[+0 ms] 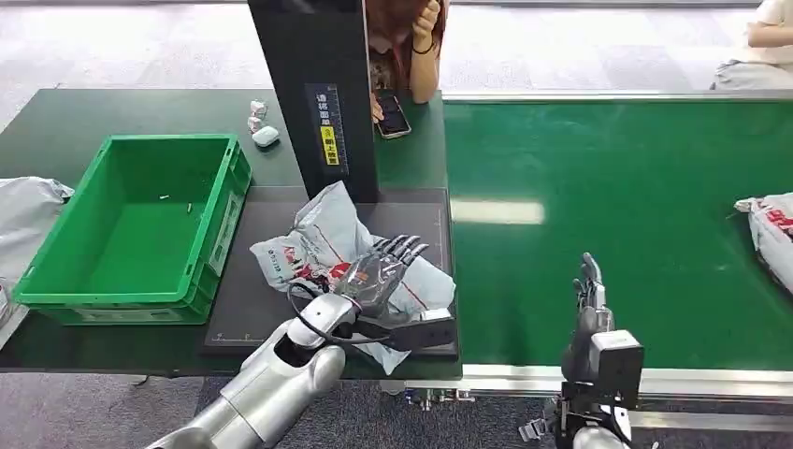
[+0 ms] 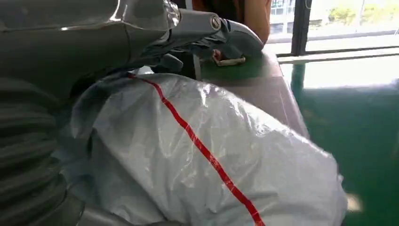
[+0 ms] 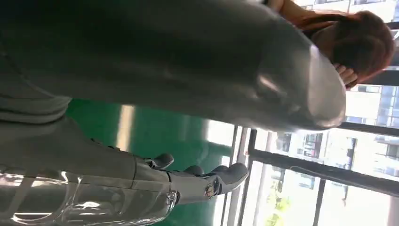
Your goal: Moved the parcel from conveyor to table for the left to box.
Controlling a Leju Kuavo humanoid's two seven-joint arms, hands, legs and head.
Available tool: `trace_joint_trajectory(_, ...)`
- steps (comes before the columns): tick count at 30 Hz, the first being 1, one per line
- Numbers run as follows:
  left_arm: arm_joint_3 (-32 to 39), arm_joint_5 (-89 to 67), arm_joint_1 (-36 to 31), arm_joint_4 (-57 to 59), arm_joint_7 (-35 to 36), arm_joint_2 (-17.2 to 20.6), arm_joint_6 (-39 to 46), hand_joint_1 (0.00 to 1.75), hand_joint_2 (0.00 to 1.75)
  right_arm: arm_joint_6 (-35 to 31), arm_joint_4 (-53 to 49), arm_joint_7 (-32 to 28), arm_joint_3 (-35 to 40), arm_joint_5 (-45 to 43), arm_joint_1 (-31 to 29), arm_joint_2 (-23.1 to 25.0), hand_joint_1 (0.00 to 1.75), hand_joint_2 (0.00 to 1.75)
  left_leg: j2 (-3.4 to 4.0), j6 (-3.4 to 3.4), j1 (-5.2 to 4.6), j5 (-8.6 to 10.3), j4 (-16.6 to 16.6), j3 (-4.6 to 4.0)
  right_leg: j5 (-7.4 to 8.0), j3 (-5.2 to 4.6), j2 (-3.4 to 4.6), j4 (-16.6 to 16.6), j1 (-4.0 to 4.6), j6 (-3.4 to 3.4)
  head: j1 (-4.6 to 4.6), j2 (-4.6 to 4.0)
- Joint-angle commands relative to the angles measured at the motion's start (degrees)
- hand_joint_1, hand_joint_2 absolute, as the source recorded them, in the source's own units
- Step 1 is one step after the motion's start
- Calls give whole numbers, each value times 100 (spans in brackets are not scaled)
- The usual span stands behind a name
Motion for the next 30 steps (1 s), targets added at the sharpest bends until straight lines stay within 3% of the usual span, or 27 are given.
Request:
trace_joint_trajectory(1, -136, -225, -98, 1235, 159, 97, -499, 38, 175, -4, 554, 12, -110, -9, -312, 96, 0, 0, 21, -6, 1, -3, -17, 44, 4, 40, 15, -20, 4, -7, 0, 0)
trace_joint_trajectory(2, -112, -234, -58, 1191, 141, 108, -491, 145, 175, -6, 526, 12, -106, -9, -290, 93, 0, 0, 25, -7, 1, -3, -25, 61, 5, 56, 17, -28, 4, -8, 0, 0)
trace_joint_trajectory(3, -144, -295, -27, 1134, 118, 135, -545, 175, 175, -1, 494, 20, -106, -15, -264, 94, 0, 0, 24, -7, 1, -3, -24, 64, 3, 60, 18, -25, 3, -5, 0, 0)
trace_joint_trajectory(30, 27, -866, 210, 877, 337, 271, -642, 175, 175, 0, 295, 106, -87, -87, -125, 98, 0, 0, 19, -35, -1, -25, -28, 118, -18, 110, 18, -24, 9, -15, 0, 0)
